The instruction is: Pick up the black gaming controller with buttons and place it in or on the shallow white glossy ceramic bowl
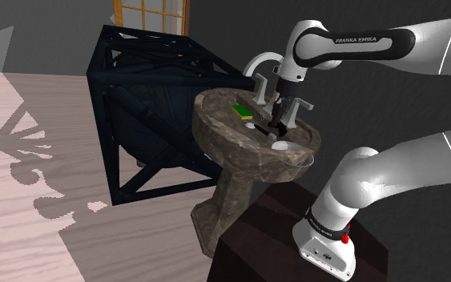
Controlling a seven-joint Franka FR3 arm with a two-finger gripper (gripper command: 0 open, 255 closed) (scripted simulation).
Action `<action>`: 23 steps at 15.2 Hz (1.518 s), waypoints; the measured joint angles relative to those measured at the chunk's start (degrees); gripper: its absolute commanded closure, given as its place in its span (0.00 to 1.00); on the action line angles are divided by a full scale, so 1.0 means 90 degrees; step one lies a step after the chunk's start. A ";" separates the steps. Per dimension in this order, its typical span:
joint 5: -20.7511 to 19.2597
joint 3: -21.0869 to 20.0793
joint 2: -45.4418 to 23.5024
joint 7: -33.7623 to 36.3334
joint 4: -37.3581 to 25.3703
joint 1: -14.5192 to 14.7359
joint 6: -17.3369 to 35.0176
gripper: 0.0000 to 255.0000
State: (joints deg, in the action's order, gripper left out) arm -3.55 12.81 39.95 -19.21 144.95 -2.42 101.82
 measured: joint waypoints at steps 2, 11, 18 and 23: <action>-0.0095 0.0000 0.0565 -0.0031 0.0336 -0.0124 -0.0229 1.00; -0.0401 0.0124 0.1893 -0.0233 0.1190 -0.0501 -0.0667 1.00; -0.0480 0.0218 0.1847 -0.0247 0.1747 -0.0547 0.0057 1.00; -0.0561 0.0292 0.1833 -0.0320 0.2019 -0.0638 0.0505 1.00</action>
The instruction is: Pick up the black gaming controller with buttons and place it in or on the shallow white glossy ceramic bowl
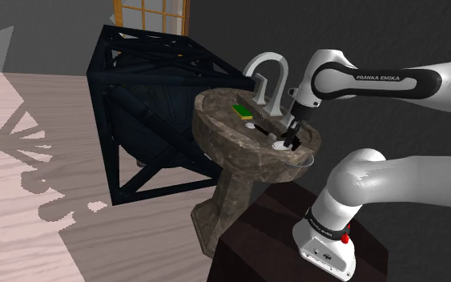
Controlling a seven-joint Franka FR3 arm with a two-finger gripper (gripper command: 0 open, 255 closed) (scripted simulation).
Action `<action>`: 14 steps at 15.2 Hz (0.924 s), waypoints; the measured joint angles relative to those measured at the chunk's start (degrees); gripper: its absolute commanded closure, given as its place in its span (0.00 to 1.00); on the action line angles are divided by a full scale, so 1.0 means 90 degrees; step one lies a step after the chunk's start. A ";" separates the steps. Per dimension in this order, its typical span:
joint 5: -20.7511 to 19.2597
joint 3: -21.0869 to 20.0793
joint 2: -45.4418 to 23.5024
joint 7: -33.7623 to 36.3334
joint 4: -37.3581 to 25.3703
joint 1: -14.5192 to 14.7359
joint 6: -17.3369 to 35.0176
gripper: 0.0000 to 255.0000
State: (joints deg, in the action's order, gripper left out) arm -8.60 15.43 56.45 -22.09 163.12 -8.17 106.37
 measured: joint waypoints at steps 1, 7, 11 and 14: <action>0.0006 -0.0008 -0.0008 0.0003 0.0027 -0.0002 0.0053 1.00; 0.0021 -0.0031 -0.0078 -0.0021 0.0077 -0.0032 -0.0091 0.00; 0.0021 -0.0035 -0.0058 -0.0022 0.0092 -0.0040 -0.0198 0.00; 0.0067 -0.0069 -0.0068 -0.0054 -0.0351 -0.0017 -0.0627 0.00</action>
